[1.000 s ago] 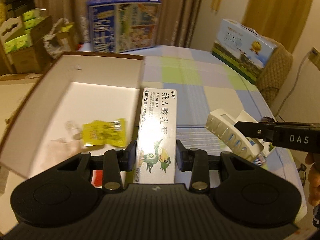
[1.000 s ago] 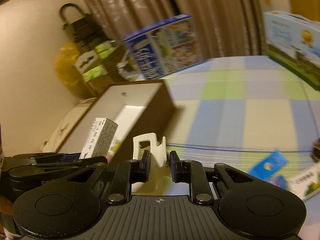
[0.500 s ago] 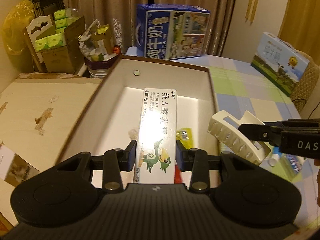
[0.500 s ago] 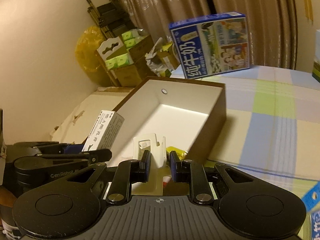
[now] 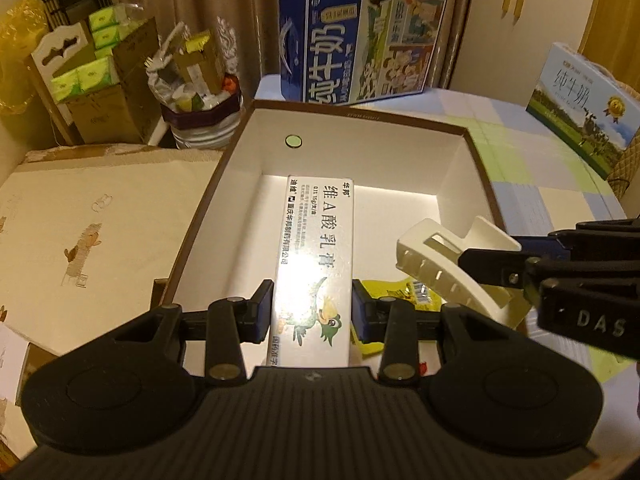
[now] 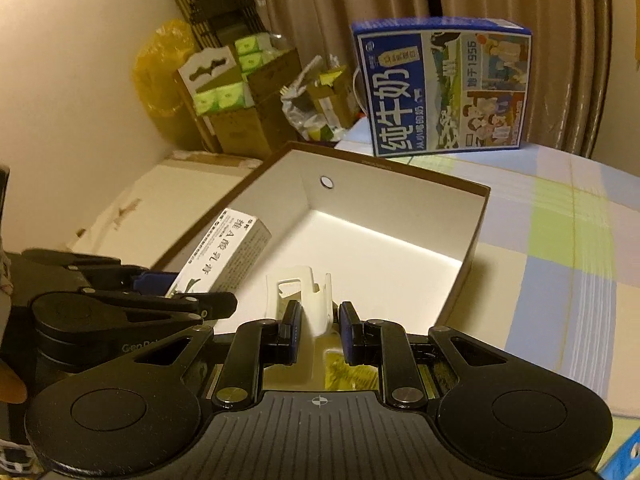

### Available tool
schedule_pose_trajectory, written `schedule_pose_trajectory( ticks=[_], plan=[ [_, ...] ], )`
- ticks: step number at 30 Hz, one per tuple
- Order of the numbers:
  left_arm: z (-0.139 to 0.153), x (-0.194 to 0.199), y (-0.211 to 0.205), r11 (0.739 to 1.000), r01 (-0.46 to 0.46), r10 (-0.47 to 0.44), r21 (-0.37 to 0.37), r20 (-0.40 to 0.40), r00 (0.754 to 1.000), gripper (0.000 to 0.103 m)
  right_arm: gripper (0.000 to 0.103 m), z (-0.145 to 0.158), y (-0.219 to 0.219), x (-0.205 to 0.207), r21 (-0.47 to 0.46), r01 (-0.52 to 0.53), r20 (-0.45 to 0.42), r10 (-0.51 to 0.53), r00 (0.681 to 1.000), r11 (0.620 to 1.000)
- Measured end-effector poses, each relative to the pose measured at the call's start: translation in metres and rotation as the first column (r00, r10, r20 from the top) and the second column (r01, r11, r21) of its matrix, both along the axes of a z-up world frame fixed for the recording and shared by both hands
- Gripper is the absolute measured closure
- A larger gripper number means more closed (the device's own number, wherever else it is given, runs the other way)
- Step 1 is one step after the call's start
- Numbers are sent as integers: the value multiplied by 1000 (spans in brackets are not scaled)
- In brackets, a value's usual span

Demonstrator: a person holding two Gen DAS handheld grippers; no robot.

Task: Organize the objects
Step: 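Carry the ointment box and white clip over the brown box, then lower ointment box and clip into the brown box and open both grippers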

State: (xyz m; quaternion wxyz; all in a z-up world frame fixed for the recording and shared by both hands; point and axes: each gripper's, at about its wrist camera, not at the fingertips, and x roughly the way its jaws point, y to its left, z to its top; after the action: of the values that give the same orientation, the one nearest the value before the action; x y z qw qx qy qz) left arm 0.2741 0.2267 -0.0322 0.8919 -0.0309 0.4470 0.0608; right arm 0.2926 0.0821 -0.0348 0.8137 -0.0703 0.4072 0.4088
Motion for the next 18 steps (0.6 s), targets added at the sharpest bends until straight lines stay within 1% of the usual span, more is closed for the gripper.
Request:
schedule_pose_trajectory(
  ticks=[8,18],
  plan=[
    [-21,39,9,999,40,-40,8,-46,998,69,86,-21,22,27,-73,11,13,-10,1000,997],
    [-45,71,17,998,60,-59,2,-97,993,69,86,-40,34,49,-130,27,4,-27,1000,991]
  ],
)
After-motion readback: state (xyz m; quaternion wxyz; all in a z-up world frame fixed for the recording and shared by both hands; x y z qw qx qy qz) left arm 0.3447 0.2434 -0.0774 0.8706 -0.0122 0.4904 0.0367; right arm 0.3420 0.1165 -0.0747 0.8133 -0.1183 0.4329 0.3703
